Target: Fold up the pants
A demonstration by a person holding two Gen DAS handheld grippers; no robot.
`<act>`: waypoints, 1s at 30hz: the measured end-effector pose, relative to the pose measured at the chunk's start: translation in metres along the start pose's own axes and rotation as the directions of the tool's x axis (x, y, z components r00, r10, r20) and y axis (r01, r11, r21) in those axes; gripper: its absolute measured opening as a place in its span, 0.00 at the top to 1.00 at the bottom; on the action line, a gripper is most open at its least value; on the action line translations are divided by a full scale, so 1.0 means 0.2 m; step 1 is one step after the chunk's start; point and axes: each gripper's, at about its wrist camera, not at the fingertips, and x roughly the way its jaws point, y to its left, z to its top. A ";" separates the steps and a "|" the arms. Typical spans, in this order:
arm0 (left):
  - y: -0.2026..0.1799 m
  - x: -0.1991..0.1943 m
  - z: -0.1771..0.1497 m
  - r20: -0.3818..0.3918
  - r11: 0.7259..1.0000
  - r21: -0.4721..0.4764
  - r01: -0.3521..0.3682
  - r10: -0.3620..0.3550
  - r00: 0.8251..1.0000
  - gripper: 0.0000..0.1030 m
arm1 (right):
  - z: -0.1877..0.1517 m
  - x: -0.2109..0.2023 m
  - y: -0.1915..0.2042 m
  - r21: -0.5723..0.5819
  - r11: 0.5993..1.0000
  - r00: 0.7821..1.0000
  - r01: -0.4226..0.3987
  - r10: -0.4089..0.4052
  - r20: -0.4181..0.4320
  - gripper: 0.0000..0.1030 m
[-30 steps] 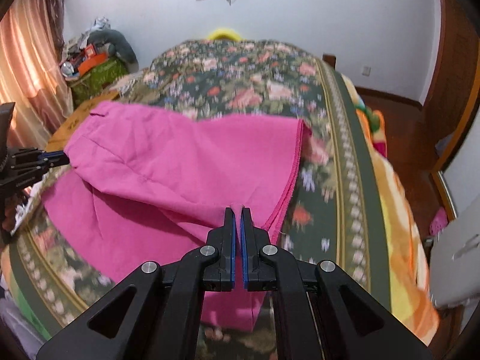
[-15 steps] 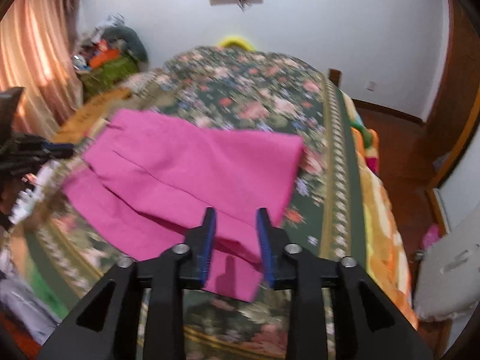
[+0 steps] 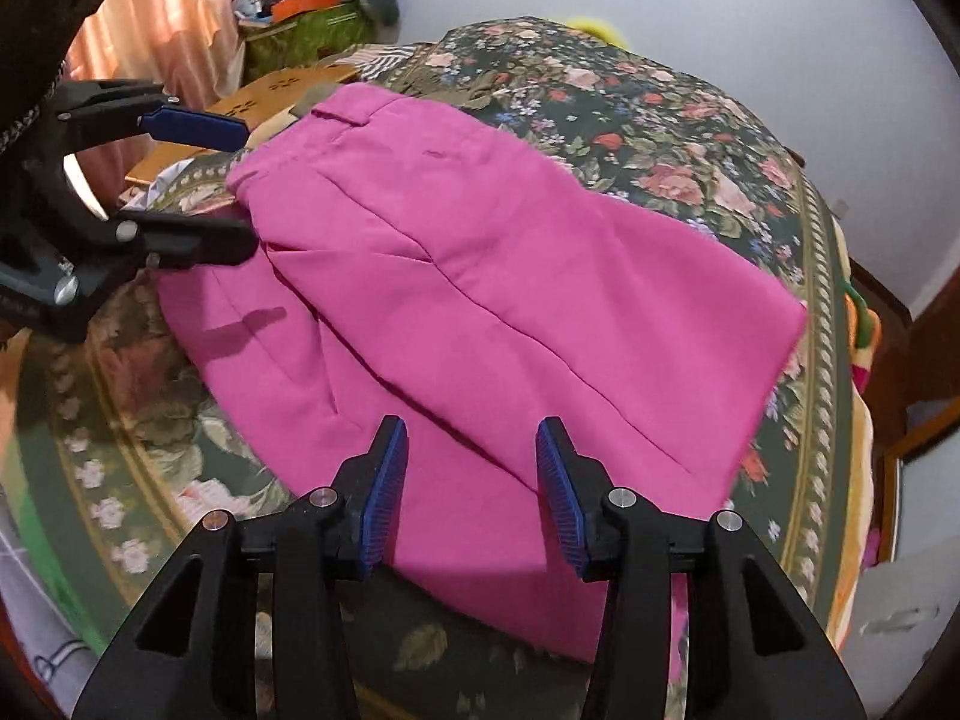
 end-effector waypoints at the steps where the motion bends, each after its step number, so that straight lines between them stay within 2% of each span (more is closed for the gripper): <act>1: -0.01 0.02 0.00 -0.008 1.000 0.010 -0.003 0.003 1.000 0.21 | 0.01 0.00 -0.01 -0.005 1.000 1.000 0.003 -0.003 -0.001 0.60; 4: -0.04 0.07 0.00 -0.028 0.999 0.036 0.000 0.001 1.000 0.21 | 0.03 0.04 -0.02 -0.016 1.000 1.000 0.005 -0.005 -0.001 0.60; 6: -0.06 0.09 0.00 -0.028 0.999 0.048 0.024 -0.022 0.999 0.21 | 0.05 0.06 -0.04 -0.009 1.000 1.000 -0.002 0.002 0.000 0.75; 7: -0.06 0.10 0.00 -0.028 0.998 0.055 0.029 -0.027 0.999 0.21 | 0.06 0.06 -0.05 -0.006 1.000 1.000 -0.014 0.014 0.000 0.88; 8: -0.07 0.11 0.00 -0.028 0.998 0.062 0.027 -0.025 0.999 0.21 | 0.07 0.06 -0.06 0.000 1.000 1.000 -0.021 0.021 0.009 0.92; 12: -0.09 0.14 0.02 -0.020 0.996 0.091 -0.006 0.008 1.000 0.22 | 0.10 -0.01 -0.08 0.036 0.999 0.996 -0.038 0.035 0.077 0.95; 14: -0.10 0.14 0.04 -0.013 0.994 0.102 -0.035 0.037 0.999 0.38 | 0.11 -0.04 -0.10 0.064 0.997 0.994 -0.053 0.046 0.103 0.95; 16: -0.09 0.15 0.06 -0.016 0.993 0.106 -0.051 0.053 0.998 0.66 | 0.12 -0.06 -0.12 0.080 0.995 0.992 -0.063 0.054 0.113 0.95; 18: -0.08 0.15 0.07 -0.013 0.995 0.092 -0.030 0.032 0.999 0.80 | 0.12 -0.07 -0.12 0.087 0.994 0.991 -0.071 0.061 0.117 0.95; 21: -0.08 0.10 0.08 0.008 0.997 0.077 -0.012 0.012 1.000 0.86 | 0.11 -0.10 -0.10 0.080 0.994 0.991 -0.069 0.059 0.121 0.96; 26: -0.13 -0.01 0.06 0.035 0.995 0.096 0.030 -0.033 0.999 0.87 | 0.07 -0.17 -0.08 0.077 0.995 0.989 -0.067 0.056 0.135 0.96; 30: -0.18 -0.03 0.01 0.027 0.993 0.105 0.044 -0.047 0.999 0.87 | 0.02 -0.21 -0.05 0.077 0.995 0.991 -0.067 0.058 0.124 0.96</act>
